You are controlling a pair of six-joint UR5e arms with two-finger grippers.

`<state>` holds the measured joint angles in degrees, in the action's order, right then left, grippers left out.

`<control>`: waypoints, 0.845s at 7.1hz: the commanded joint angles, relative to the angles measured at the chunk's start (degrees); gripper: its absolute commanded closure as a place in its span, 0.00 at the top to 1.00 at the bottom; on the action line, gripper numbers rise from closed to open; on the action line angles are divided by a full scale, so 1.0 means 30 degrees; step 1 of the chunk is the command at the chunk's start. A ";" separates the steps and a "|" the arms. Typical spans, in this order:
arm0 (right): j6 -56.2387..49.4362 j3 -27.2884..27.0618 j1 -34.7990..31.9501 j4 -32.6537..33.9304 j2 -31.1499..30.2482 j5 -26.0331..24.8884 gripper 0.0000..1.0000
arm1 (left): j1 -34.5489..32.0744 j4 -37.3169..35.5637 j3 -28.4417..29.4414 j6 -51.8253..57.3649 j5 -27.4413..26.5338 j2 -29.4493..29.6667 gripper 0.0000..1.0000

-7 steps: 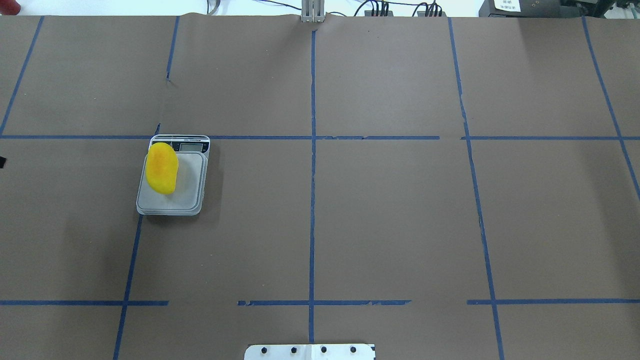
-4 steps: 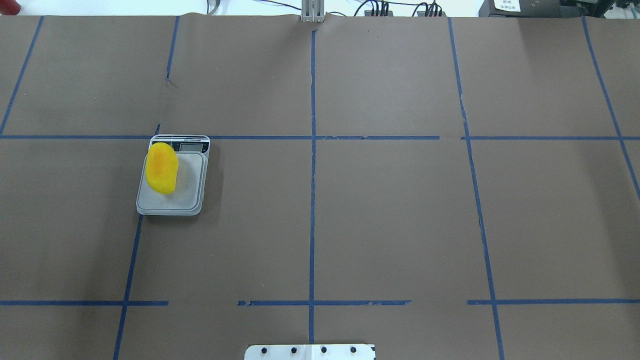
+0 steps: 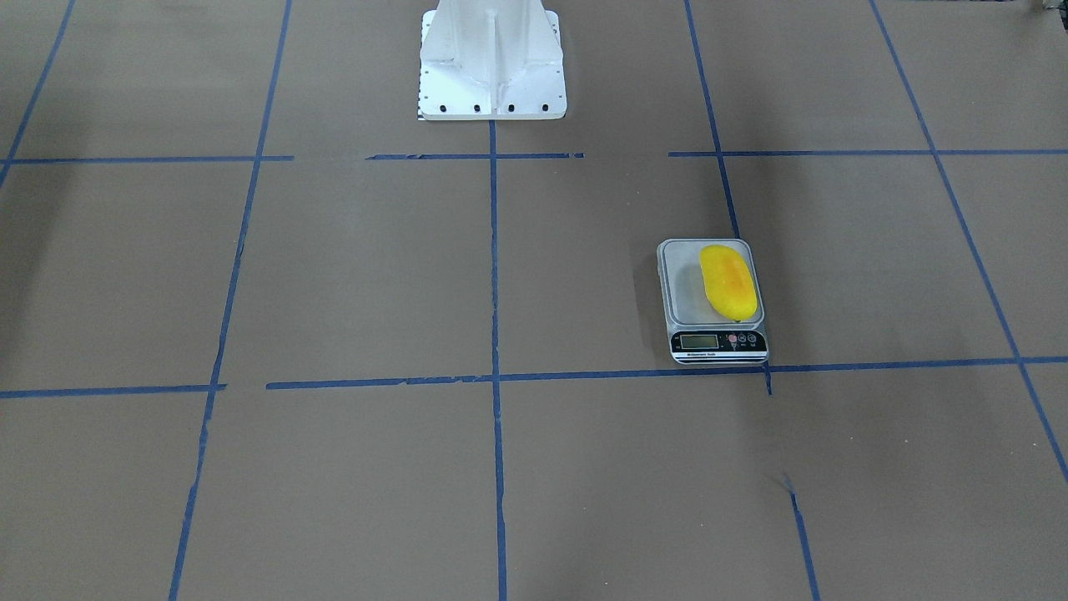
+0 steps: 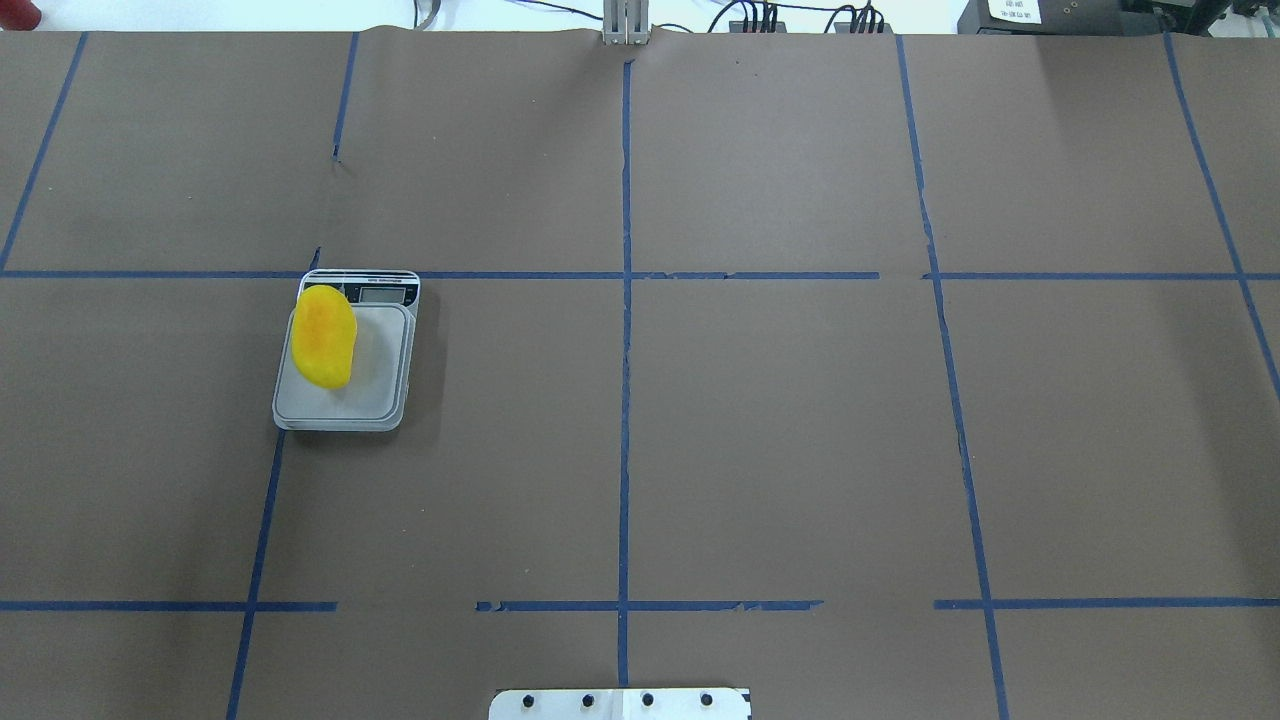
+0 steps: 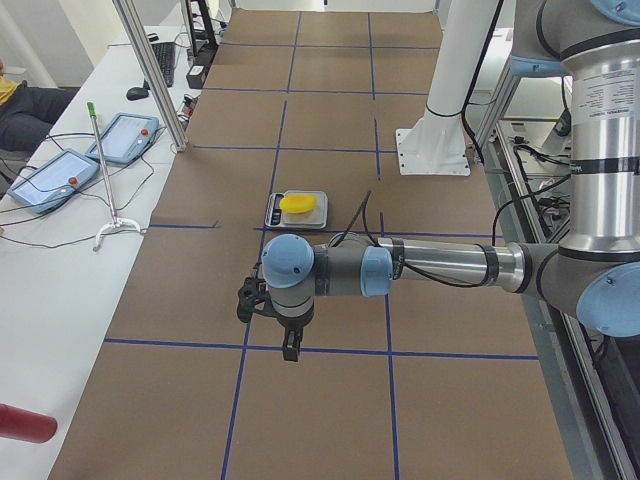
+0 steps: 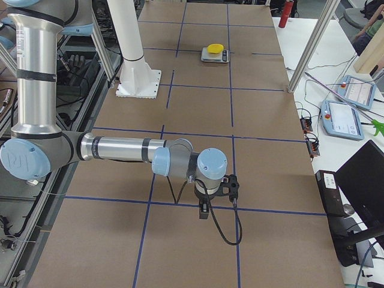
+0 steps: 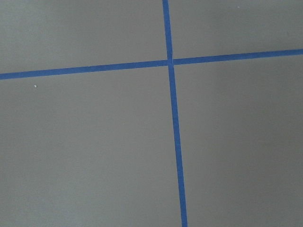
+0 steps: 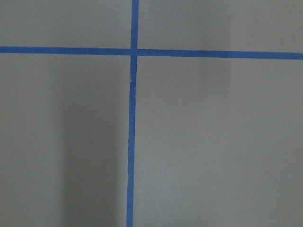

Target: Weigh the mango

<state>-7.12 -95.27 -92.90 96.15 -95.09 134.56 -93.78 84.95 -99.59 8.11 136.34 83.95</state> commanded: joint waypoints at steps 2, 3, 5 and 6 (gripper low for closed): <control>0.0000 0.0000 0.0000 0.0000 -0.0001 0.0000 1.00 | -0.0761 -0.0105 0.0031 0.0022 0.0051 -0.0119 1.00; 0.0000 0.0000 0.0000 0.0000 0.0028 0.0000 1.00 | -0.0792 -0.0134 0.0206 0.0022 0.0080 -0.0092 1.00; 0.0000 0.0000 0.0000 0.0000 -0.0001 0.0000 1.00 | -0.0792 -0.0076 0.0295 0.0022 0.0080 0.0024 1.00; 0.0000 0.0000 0.0000 0.0000 -0.0001 0.0000 1.00 | -0.0792 -0.0076 0.0267 0.0022 0.0051 -0.0032 1.00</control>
<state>-7.12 -95.27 -92.90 96.15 -95.08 134.56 -96.12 84.69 -98.81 8.17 136.56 83.86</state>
